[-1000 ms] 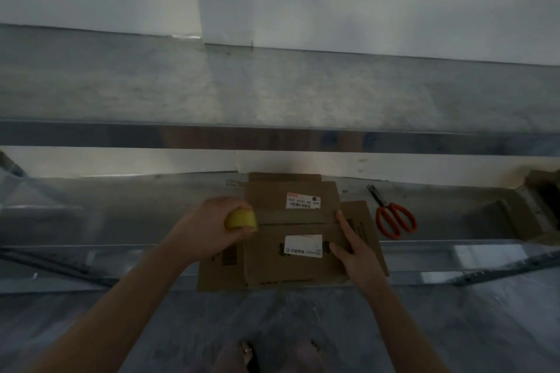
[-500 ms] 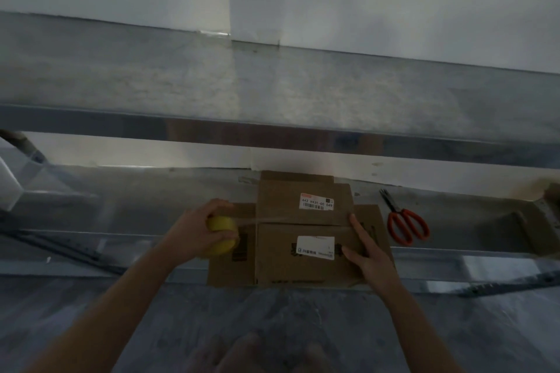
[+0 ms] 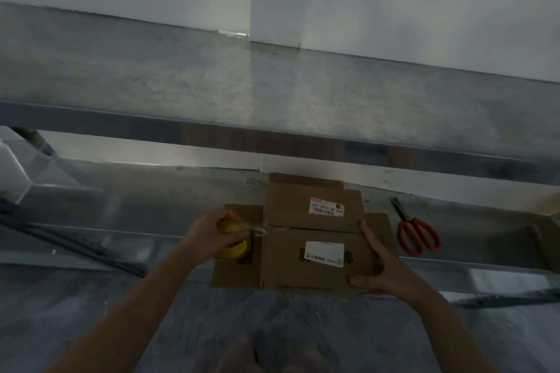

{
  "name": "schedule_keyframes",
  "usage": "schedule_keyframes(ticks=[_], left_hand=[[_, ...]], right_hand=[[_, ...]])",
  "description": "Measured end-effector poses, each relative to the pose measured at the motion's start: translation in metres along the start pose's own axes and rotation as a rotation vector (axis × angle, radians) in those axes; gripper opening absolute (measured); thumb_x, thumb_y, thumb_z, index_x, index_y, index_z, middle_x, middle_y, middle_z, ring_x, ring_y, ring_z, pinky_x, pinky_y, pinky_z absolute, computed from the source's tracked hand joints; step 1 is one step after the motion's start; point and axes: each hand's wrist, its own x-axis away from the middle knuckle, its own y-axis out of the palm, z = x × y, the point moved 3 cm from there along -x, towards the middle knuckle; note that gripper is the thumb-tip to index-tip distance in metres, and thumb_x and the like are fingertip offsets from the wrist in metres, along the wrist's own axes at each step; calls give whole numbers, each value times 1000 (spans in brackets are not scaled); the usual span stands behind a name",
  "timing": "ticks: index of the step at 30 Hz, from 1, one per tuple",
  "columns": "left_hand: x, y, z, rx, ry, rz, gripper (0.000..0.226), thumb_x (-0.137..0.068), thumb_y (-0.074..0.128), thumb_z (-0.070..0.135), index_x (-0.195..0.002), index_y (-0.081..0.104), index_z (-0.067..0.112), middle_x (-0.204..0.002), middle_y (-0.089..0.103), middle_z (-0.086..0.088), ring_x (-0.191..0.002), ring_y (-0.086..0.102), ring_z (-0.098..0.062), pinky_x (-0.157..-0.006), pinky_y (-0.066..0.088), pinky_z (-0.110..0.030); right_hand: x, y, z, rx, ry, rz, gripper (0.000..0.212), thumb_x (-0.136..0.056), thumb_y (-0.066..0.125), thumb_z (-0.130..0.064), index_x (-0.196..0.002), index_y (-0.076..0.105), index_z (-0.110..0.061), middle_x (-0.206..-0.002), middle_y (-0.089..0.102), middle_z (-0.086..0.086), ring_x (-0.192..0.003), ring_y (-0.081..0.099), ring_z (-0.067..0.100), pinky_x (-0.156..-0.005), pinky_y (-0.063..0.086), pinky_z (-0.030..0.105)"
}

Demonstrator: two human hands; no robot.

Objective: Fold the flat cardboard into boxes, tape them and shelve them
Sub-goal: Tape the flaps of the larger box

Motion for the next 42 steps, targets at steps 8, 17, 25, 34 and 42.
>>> schedule_keyframes(ticks=[8, 17, 25, 34, 42], left_hand=[[7, -19, 16, 25, 25, -10, 29, -71, 81, 41, -93, 61, 42, -99, 62, 15, -89, 57, -6, -66, 46, -26], [-3, -10, 8, -38, -33, -47, 27, -73, 79, 46, -94, 64, 35, -91, 65, 11, -83, 62, -6, -63, 47, -20], [-13, 26, -3, -25, -47, 12, 29, -75, 77, 48, -96, 60, 38, -88, 62, 16, -78, 58, 0, -59, 42, -14], [1, 29, -10, 49, 77, 14, 33, -79, 78, 20, -103, 61, 35, -106, 64, 5, -96, 61, -18, -79, 47, -28], [-3, 34, 8, -296, 124, 9, 68, -85, 70, 20, -139, 40, 49, -132, 57, 8, -111, 60, -18, -89, 48, -31]], right_hand=[[-1, 2, 4, -2, -7, 32, 119, -62, 89, -40, -145, 7, -62, -147, 22, -19, -132, 38, 6, -97, 47, 16], [-1, 3, 5, -27, -17, 53, 117, -62, 90, -35, -144, 11, -63, -148, 30, -18, -128, 45, 3, -100, 47, 22], [2, 5, 0, -17, 8, 72, 117, -60, 88, -40, -145, 10, -60, -150, 26, -16, -134, 39, 8, -91, 44, 9], [9, 3, 3, 155, -83, 83, 125, -56, 84, -66, -149, 0, -56, -159, 15, -15, -144, 27, 10, -116, 35, 42], [6, -10, 14, 52, -152, -2, 91, -74, 61, -76, -147, 11, -58, -158, 15, -20, -144, 24, 5, -119, 30, 38]])
